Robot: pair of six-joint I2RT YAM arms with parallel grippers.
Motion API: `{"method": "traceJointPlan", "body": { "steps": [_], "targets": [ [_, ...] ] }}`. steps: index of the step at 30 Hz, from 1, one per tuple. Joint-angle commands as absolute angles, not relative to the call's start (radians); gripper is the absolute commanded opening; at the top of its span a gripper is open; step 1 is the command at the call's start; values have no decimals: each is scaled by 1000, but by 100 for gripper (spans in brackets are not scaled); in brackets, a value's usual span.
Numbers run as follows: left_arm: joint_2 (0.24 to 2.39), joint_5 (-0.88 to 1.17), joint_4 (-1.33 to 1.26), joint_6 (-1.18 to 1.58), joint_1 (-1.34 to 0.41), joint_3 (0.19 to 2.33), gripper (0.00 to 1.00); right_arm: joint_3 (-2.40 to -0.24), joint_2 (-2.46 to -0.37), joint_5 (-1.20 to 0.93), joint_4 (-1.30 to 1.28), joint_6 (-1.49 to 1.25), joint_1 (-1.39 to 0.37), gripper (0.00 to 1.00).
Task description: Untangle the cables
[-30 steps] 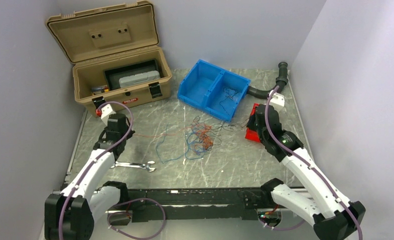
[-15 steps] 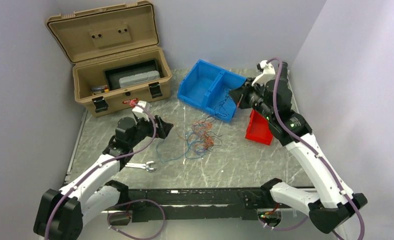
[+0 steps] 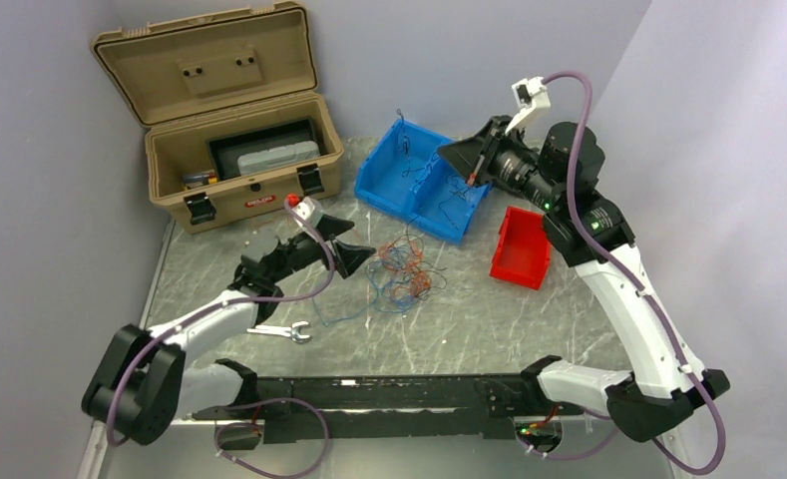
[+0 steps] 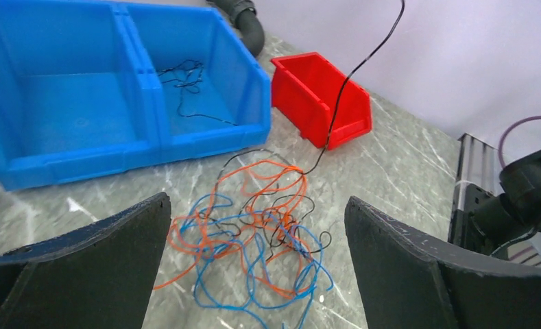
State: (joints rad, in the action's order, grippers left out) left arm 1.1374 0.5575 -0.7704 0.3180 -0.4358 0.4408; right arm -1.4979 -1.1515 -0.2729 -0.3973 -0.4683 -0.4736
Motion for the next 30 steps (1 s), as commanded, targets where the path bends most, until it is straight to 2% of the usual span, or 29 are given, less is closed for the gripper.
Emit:
{"method": "traceJointPlan", "body": {
  "steps": [1, 14, 22, 26, 28, 29, 30],
  "targets": [
    [1235, 659, -968, 352, -461, 517, 99, -1586, -1165, -315, -304, -533, -472, 0],
    [1559, 659, -1258, 482, -587, 652, 97, -1719, -1235, -236, -43, -724, -472, 0],
    [1707, 596, -1285, 549, -626, 643, 91, -1870, -1303, -50, 46, -673, -472, 0],
    [1748, 546, -1196, 496, -629, 619, 88, -1935, -1345, 51, 77, -636, -473, 0],
    [1777, 539, -1146, 483, -632, 638, 83, -1951, -1358, 78, 103, -624, -472, 0],
    [1784, 529, -1106, 477, -631, 647, 77, -1955, -1364, 86, 116, -621, -472, 0],
    [1787, 517, -1067, 470, -632, 656, 66, -1956, -1367, 92, 131, -615, -471, 0]
  ]
}}
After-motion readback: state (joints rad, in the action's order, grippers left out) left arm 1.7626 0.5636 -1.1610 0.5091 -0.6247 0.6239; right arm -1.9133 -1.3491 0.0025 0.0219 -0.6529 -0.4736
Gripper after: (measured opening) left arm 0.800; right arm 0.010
